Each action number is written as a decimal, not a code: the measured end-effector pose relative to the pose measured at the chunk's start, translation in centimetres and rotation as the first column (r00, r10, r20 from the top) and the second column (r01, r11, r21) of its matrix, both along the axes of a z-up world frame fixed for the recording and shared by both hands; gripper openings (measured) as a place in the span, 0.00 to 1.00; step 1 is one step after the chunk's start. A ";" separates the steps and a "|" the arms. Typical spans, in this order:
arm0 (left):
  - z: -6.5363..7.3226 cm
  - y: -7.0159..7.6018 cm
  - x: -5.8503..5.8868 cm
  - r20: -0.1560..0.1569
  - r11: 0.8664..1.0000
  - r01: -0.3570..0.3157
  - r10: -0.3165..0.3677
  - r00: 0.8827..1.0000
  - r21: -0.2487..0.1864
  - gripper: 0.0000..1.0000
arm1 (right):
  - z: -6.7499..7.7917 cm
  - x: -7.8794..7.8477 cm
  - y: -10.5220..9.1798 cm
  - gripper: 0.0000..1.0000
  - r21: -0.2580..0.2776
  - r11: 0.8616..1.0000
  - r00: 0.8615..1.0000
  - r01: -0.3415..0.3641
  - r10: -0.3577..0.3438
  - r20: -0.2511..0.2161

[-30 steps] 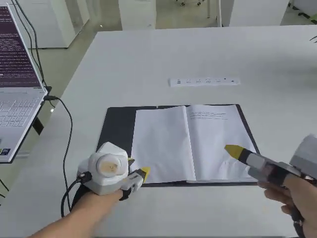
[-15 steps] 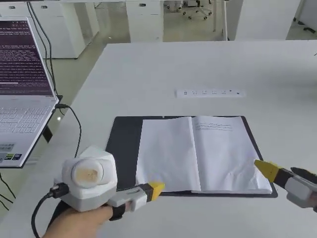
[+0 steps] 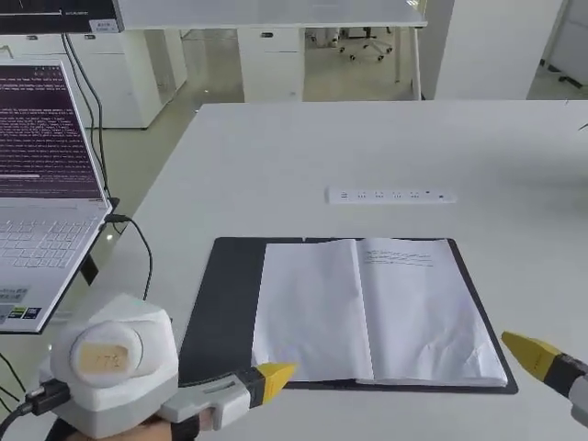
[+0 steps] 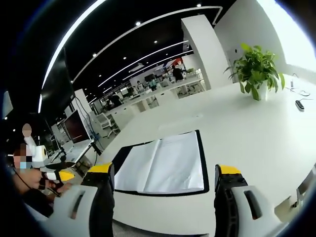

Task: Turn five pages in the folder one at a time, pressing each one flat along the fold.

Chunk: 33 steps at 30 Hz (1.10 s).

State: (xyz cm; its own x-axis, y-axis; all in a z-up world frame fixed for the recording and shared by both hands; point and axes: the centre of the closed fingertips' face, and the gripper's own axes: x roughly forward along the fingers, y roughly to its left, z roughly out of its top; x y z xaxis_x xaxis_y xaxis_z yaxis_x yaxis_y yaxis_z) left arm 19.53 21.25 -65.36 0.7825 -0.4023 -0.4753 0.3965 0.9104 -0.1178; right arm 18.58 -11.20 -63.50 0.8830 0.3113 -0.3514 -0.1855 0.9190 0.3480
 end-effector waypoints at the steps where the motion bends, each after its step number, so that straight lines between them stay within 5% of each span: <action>1: -0.1 0.1 0.0 -0.002 1.000 -0.004 0.004 1.000 0.005 0.99 | 0.0 0.0 0.0 0.83 -0.015 1.000 1.000 -0.007 0.007 0.004; 15: -1.8 -1.6 0.0 -0.036 0.999 0.026 -0.025 0.999 0.036 0.99 | -3.0 -0.5 0.0 0.86 -0.087 0.994 0.995 -0.060 0.053 -0.081; 22: -2.5 -2.7 0.4 -0.049 0.998 0.044 -0.041 0.998 0.052 0.96 | -2.9 -0.1 -0.2 0.86 -0.093 0.993 0.995 -0.067 0.060 -0.077; 28: -3.8 -5.1 1.2 -0.061 0.993 0.097 -0.093 0.994 0.069 0.94 | -3.6 0.3 -0.4 0.84 -0.083 0.994 0.995 -0.069 0.063 -0.074; 33: -5.1 -8.6 2.2 -0.057 0.978 0.187 -0.182 0.982 0.090 0.90 | -4.3 0.4 -0.4 0.82 -0.092 0.992 0.993 -0.088 0.080 -0.090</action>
